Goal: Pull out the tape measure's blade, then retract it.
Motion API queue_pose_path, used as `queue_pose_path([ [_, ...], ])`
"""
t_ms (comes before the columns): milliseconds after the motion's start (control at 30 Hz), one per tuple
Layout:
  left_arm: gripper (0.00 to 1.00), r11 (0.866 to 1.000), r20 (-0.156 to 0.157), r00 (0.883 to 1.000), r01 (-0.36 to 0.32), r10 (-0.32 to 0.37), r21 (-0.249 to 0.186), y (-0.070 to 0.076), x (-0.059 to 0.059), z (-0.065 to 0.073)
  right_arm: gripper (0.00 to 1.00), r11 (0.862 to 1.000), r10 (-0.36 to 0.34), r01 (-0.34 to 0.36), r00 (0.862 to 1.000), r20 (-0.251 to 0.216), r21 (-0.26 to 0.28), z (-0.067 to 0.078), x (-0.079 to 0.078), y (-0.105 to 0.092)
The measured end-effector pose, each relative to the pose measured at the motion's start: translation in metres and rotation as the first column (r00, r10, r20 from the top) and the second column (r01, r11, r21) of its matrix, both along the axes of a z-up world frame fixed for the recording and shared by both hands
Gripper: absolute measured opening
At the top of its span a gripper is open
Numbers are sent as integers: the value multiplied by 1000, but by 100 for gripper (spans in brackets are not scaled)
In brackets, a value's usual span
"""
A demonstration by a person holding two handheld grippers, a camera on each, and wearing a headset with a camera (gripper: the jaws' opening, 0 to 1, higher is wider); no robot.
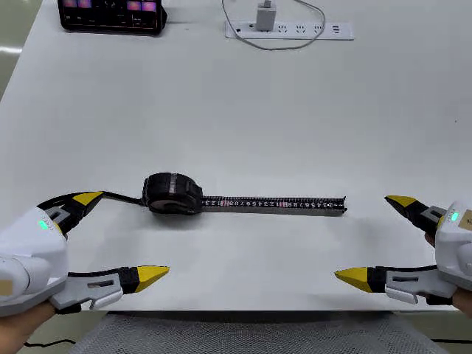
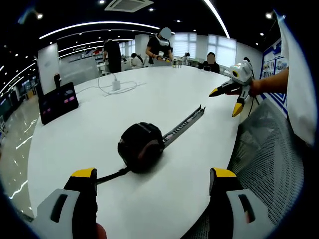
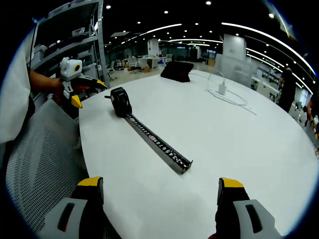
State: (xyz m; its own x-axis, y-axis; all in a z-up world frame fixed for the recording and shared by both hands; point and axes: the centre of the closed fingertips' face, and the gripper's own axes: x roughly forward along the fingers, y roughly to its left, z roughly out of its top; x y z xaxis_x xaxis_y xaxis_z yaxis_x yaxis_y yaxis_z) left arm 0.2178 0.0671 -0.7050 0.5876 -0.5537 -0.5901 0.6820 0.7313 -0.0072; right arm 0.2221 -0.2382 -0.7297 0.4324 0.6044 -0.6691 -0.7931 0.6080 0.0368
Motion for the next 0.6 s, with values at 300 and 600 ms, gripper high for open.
queue_pose_path([
  [300, 99, 999, -6, 999, -34, 34, -12, 4, -4, -3, 99, 999, -28, 28, 1000, 8, 14, 3, -4, 1],
  [600, 99, 998, -11, 998, -56, 55, -22, 6, -8, -5, 99, 999, -37, 37, 999, 14, 30, 6, -4, 1],
])
